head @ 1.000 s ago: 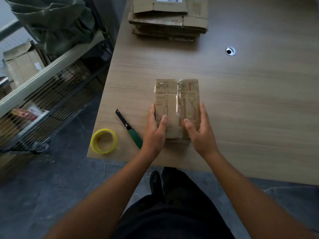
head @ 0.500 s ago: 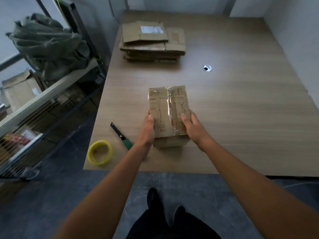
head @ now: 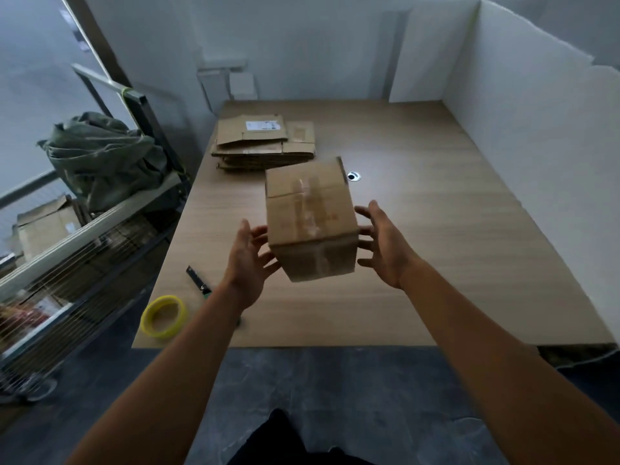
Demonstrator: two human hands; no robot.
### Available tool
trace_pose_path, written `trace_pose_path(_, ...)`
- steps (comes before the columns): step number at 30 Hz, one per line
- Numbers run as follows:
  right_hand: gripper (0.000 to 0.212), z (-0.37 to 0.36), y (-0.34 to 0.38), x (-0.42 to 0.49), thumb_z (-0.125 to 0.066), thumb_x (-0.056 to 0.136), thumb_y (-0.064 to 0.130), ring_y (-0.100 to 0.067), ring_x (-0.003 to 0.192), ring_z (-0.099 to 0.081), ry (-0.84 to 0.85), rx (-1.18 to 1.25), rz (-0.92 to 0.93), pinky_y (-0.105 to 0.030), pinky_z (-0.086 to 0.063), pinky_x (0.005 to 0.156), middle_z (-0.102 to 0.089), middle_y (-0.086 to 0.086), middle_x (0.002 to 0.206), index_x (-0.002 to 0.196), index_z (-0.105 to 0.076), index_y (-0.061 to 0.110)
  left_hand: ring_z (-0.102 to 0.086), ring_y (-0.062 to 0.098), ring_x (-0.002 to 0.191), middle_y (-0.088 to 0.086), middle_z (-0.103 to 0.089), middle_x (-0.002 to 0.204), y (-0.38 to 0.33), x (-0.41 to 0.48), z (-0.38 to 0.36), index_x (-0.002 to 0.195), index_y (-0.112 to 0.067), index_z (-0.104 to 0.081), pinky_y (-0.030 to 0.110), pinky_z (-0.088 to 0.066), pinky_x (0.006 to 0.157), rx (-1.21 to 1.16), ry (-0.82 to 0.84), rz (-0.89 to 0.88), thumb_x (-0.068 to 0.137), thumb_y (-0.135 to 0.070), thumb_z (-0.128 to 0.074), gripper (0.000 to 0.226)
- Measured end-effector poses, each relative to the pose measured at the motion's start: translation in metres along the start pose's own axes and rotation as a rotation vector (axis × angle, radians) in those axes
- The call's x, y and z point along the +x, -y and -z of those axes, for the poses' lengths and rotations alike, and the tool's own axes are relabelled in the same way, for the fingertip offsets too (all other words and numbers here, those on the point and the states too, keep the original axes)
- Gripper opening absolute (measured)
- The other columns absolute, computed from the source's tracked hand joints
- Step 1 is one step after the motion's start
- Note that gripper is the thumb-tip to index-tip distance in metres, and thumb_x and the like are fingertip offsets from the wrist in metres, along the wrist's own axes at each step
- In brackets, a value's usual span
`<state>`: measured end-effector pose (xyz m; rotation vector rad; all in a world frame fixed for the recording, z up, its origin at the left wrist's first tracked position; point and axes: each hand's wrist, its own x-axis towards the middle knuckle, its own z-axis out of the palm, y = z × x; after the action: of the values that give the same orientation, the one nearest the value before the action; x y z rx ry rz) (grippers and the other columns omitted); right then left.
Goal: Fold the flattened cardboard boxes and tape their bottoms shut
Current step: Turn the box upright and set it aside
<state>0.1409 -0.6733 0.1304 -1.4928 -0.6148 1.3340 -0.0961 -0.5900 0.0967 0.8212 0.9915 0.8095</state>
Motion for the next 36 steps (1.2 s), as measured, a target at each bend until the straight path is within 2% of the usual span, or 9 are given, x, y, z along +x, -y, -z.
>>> trace_pose_path(5,0.056,0.003,-0.025,0.009,-0.042,0.092,0.074,-0.029,0.125,-0.052,0.015,0.038,-0.070,-0.051,-0.040,0.099,-0.064,-0.003,0.122,0.099,-0.061,0.022,-0.063,0.020,0.095,-0.003,-0.074,0.094,0.006,0.002,0.001,0.118,-0.015,-0.063,0.040,-0.048,0.084,0.097,0.009,0.070,0.104,-0.064,-0.023,0.064)
trace_pose_path(9,0.073,-0.008,-0.047,0.032,-0.049,0.074,0.085,-0.034,0.134,-0.049,0.014,-0.011,-0.084,-0.052,-0.042,0.106,-0.056,-0.003,0.130,0.110,-0.049,0.021,-0.062,0.027,0.117,0.006,-0.068,0.124,0.017,0.017,0.016,0.126,-0.017,-0.061,0.046,-0.046,0.102,0.185,0.022,0.165,0.099,-0.069,-0.034,0.065)
trace_pose_path(13,0.083,-0.025,-0.069,0.052,-0.064,0.072,0.080,-0.030,0.129,-0.047,0.002,-0.178,-0.120,-0.058,-0.042,0.108,-0.046,-0.005,0.141,0.130,-0.034,0.029,-0.059,0.026,0.117,0.006,-0.057,0.132,0.036,0.037,0.027,0.129,-0.019,-0.047,0.049,-0.053,0.097,0.311,0.003,0.253,0.083,-0.067,-0.067,0.069)
trace_pose_path(17,0.058,-0.033,-0.089,0.070,-0.067,0.095,0.043,-0.026,0.113,-0.061,-0.083,-0.332,-0.123,-0.046,-0.055,0.096,-0.051,-0.009,0.132,0.138,-0.031,0.028,-0.059,0.019,0.107,0.007,-0.056,0.131,0.053,0.056,0.037,0.130,-0.026,-0.038,0.039,-0.057,0.084,0.458,-0.074,0.218,0.100,-0.032,-0.062,0.039)
trace_pose_path(21,0.039,-0.014,-0.095,0.078,-0.056,0.102,0.039,-0.022,0.104,-0.062,-0.222,-0.488,-0.041,-0.044,-0.060,0.081,-0.060,-0.007,0.127,0.137,-0.046,0.023,-0.063,0.018,0.115,0.006,-0.055,0.140,0.061,0.064,0.065,0.154,-0.027,-0.022,0.044,-0.057,0.096,0.644,-0.009,0.008,0.102,-0.023,-0.060,0.064)
trace_pose_path(25,0.067,0.020,-0.117,0.079,-0.066,0.097,0.034,-0.028,0.110,-0.064,-0.321,-0.507,-0.094,-0.056,-0.056,0.092,-0.059,-0.015,0.135,0.151,-0.026,0.036,-0.005,0.032,0.155,0.005,-0.004,0.168,0.072,0.084,0.099,0.157,-0.040,-0.012,0.049,-0.018,0.124,1.551,0.136,-0.410,0.102,-0.032,-0.056,0.071)
trace_pose_path(27,0.081,0.026,-0.131,0.079,-0.068,0.096,0.030,-0.031,0.126,-0.054,-0.327,-0.745,-0.047,-0.053,-0.047,0.105,-0.047,-0.019,0.147,0.157,-0.015,0.034,0.007,0.025,0.156,-0.003,-0.004,0.170,0.067,0.090,0.096,0.158,-0.040,-0.022,0.048,-0.008,0.124,1.635,0.280,-0.349,0.105,-0.048,-0.040,0.056)
trace_pose_path(32,0.068,0.018,-0.118,0.089,-0.067,0.091,0.019,-0.032,0.155,-0.012,-0.188,-1.402,0.460,-0.052,-0.014,0.126,-0.023,-0.011,0.165,0.153,-0.040,0.020,0.013,0.026,0.155,0.000,0.006,0.170,0.056,0.090,0.073,0.162,-0.022,-0.012,0.053,-0.005,0.123,1.506,0.419,-0.048,0.071,-0.093,-0.050,0.122)
trace_pose_path(36,0.082,-0.001,-0.090,0.107,-0.056,0.095,0.048,-0.024,0.157,-0.008,-0.032,-1.573,0.375,-0.043,-0.001,0.126,-0.006,-0.004,0.170,0.162,-0.013,0.029,0.029,0.029,0.150,0.003,0.032,0.164,0.069,0.095,0.070,0.159,-0.024,0.021,0.047,0.008,0.120,1.600,0.495,0.061,0.045,-0.098,-0.065,0.160)
